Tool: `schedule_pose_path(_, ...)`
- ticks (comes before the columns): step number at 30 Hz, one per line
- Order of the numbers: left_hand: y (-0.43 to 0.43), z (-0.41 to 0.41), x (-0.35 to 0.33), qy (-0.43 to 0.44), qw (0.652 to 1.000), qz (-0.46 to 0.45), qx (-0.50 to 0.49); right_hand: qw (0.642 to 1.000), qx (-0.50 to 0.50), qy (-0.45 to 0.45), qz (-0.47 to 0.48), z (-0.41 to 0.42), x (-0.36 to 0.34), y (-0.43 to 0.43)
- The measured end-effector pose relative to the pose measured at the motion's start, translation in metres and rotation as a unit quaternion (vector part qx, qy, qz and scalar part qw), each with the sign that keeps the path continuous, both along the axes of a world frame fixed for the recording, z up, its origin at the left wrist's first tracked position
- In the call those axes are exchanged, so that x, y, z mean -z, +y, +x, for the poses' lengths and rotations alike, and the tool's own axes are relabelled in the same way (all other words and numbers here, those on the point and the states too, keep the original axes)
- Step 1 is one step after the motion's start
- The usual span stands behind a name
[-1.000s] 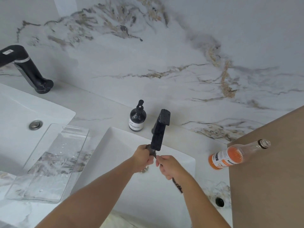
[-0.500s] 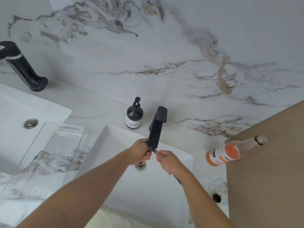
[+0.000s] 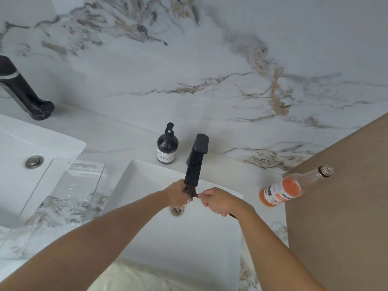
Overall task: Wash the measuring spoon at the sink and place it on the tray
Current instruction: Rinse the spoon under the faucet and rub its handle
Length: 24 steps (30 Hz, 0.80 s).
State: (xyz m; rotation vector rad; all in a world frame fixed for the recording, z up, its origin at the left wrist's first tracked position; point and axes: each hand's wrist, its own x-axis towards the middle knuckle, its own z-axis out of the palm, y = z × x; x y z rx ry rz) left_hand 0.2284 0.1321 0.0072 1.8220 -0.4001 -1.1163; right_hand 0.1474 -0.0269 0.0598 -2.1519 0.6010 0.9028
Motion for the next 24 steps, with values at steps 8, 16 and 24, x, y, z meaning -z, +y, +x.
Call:
schedule_pose_path(8, -0.002, -0.024, 0.021, 0.241, 0.909, -0.120, -0.317, 0.958, 0.251, -0.137, 0.025, -0.032, 0.044, 0.083)
schedule_pose_path(16, 0.010, -0.010, 0.007, -0.010, 1.000, 0.027, 0.002, 0.971, -0.041, -0.123, -0.201, -0.032, 0.030, 0.023)
schedule_pose_path(24, -0.004, -0.019, 0.014, 0.201, 0.952, -0.067, -0.221, 0.853, 0.458, -0.245, -0.050, -0.048, 0.043, 0.080)
